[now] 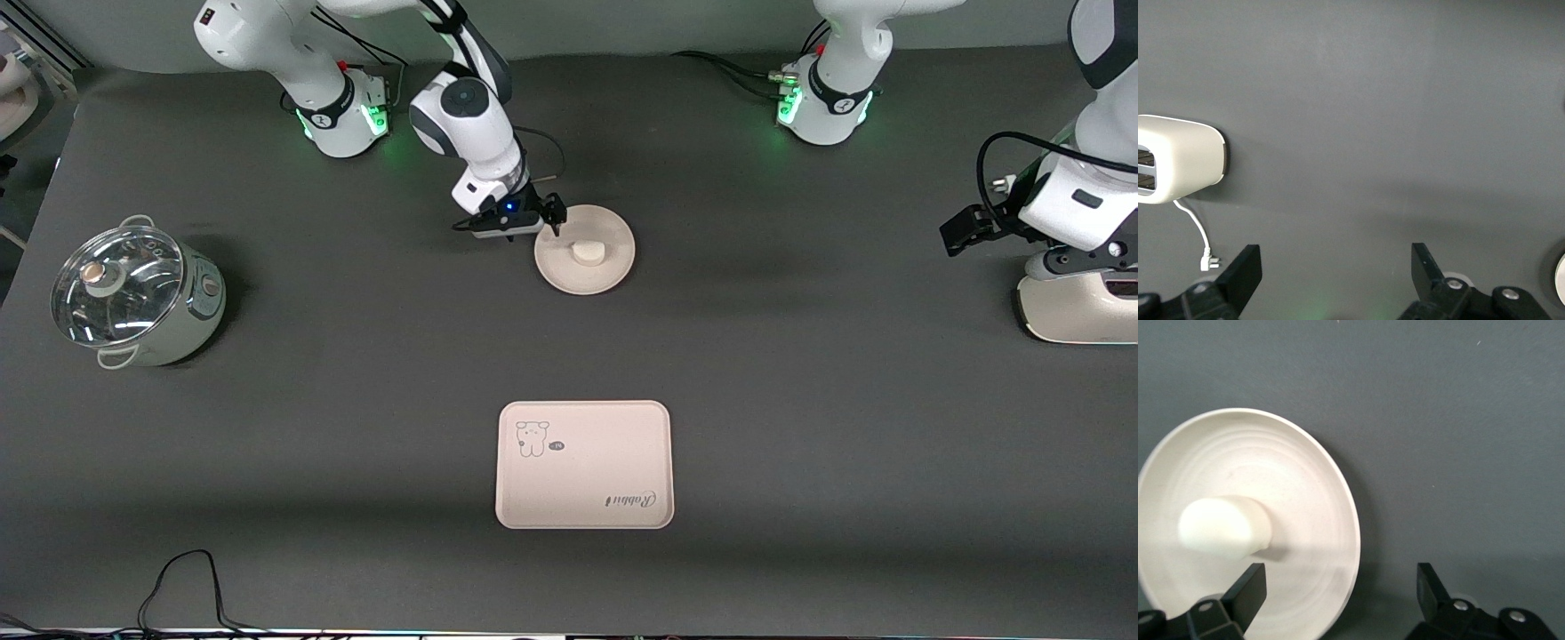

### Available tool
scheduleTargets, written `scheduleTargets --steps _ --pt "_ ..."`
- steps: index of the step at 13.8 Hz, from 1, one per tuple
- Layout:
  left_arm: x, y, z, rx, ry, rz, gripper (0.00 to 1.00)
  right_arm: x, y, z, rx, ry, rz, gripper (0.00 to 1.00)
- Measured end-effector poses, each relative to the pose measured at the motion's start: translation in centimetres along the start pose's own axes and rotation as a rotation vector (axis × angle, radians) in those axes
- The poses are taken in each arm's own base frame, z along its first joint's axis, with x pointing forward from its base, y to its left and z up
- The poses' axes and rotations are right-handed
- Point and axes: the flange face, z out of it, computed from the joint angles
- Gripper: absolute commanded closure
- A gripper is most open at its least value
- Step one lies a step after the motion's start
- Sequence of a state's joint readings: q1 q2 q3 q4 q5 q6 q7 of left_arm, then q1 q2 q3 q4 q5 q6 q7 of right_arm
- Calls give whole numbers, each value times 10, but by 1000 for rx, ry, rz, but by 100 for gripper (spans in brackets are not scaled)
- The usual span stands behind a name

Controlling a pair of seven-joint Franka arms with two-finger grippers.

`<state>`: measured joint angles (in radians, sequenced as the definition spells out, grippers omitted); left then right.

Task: Place bun in plate and plate on tray
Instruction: 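Close the right gripper on the plate rim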

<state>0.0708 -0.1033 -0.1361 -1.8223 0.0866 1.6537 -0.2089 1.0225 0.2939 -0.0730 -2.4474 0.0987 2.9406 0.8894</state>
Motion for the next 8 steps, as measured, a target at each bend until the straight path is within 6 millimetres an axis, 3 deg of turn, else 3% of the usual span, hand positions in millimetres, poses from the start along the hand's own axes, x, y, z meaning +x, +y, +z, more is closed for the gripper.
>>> scheduleTargets --steps 4,8 --pt "2 -6 -9 -4 18 -11 0 -5 9 31 -5 13 -1 0" --pt "-2 -3 -26 -1 10 -5 0 -2 5 29 4 19 -1 2"
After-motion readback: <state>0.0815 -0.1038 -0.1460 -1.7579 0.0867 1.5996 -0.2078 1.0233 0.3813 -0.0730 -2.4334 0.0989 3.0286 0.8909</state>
